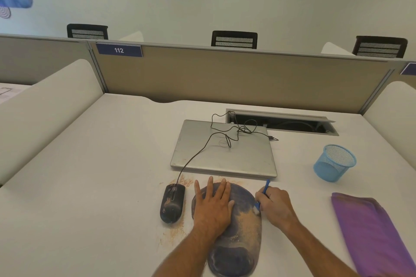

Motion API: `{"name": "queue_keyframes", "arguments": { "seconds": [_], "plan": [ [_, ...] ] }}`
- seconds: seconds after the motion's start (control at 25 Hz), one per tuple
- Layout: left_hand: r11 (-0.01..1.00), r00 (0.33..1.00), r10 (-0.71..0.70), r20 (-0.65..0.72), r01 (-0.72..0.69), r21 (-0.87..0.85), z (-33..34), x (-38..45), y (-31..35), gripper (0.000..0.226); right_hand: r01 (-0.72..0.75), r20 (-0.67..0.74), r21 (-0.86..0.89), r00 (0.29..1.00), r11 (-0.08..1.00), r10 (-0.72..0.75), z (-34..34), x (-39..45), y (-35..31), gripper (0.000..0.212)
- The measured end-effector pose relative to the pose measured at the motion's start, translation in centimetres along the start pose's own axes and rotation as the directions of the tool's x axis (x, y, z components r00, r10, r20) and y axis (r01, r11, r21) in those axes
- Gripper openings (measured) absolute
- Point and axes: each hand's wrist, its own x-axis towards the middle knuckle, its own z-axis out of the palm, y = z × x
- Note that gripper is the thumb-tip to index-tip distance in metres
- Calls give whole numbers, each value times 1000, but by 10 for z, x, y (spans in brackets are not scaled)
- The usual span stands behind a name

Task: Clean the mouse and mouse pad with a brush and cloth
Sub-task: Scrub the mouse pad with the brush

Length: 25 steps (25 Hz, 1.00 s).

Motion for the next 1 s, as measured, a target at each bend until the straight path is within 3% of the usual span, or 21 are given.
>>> {"name": "queue_keyframes", "arguments": {
  "seconds": [0.16, 0.28, 0.4, 0.52, 0.64, 0.76, 0.88, 1.0],
  "plan": [
    [1000, 1000, -2, 4, 2, -2, 0, 0, 1, 63, 7, 37, -19, 999, 1000, -7, 1, -1, -1, 28],
    [1000, 1000, -3, 3, 3, -8, 0, 0, 1, 62, 11, -24, 20, 1000, 1000, -11, 1, -3, -3, 28],
    [1000, 1000, -4, 3, 4, -8, 1, 0, 0, 63, 29, 59, -25, 998, 999, -28, 2, -3, -5, 30],
    [1000, 1000, -1, 8, 1, -11, 1, 1, 0, 63, 23, -1, -1, 1000, 1000, -23, 1, -3, -5, 30],
    [1000, 1000, -2, 5, 2, -4, 1, 0, 0, 63, 31, 54, -23, 998, 999, -30, 3, -4, -7, 29],
    [1000, 1000, -2, 11, 2, -10, 0, 1, 1, 63, 22, -16, 31, 1000, 999, -21, 4, -5, -7, 30],
    [1000, 1000, -1, 7, 1, -9, 0, 0, 0, 63, 45, 48, -29, 998, 999, -43, 6, -6, -9, 31],
    [1000, 1000, -3, 7, 3, -21, 0, 0, 1, 63, 47, -31, 24, 998, 999, -47, 5, -7, -9, 31]
  ]
}}
